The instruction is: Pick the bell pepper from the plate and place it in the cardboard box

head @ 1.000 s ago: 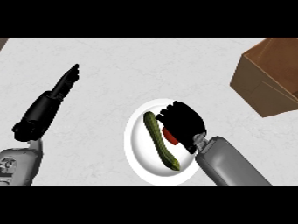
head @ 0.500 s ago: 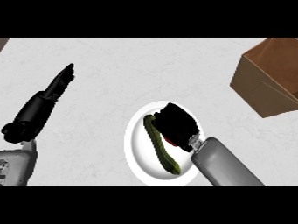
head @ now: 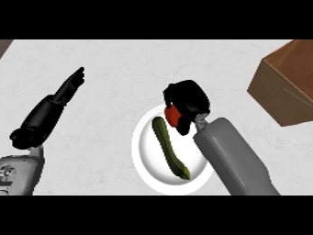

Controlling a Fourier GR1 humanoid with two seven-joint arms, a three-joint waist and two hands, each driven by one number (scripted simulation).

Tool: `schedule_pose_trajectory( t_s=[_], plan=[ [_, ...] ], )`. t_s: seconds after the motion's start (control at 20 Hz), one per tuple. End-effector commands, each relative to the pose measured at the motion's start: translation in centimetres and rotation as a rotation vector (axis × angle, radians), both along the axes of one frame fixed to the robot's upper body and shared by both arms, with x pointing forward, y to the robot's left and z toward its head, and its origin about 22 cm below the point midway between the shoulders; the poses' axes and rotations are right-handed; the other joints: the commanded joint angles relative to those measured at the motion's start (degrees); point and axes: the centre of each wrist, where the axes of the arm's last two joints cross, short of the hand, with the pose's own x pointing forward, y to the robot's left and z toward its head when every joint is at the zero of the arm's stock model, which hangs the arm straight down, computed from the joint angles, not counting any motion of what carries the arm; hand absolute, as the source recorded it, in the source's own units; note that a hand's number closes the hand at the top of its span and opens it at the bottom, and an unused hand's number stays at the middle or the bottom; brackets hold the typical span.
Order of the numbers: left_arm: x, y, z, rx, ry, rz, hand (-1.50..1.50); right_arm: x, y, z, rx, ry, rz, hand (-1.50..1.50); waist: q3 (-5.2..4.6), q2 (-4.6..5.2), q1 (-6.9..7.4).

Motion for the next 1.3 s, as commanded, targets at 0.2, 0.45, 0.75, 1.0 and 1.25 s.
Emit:
schedule_pose_trajectory(
  t_s=[0.2, 0.45, 0.75, 1.0, 1.25],
  plan=[
    [-1.4, 1.5, -1.1, 0.0, -0.012, 0.017, 0.0, 2.2, 1.6, 4.4, 0.028, -0.258, -0.034, 1.5, -0.02, -0.39, -1.02],
    [-0.4, 1.0, 0.2, -0.006, -0.002, 0.02, 0.0, 1.9, 2.8, 11.1, 0.125, -0.346, -0.162, 1.5, -0.02, -0.55, -1.5],
    [-0.8, 0.7, -0.7, -0.007, 0.011, 0.035, 0.0, 2.2, -0.8, 15.7, 0.364, -0.445, -0.508, 1.5, -0.02, -0.66, -2.02],
    [0.8, 0.0, 0.9, -0.004, -0.001, 0.043, 0.0, 4.1, -5.6, 16.9, 0.357, -0.489, -0.648, 1.5, -0.02, -0.32, -1.87],
    [0.1, -1.3, 0.8, -0.008, -0.002, 0.016, 0.0, 5.6, -11.8, 16.9, 0.366, -0.499, -0.745, 1.5, 0.0, -0.29, -1.64]
  ],
)
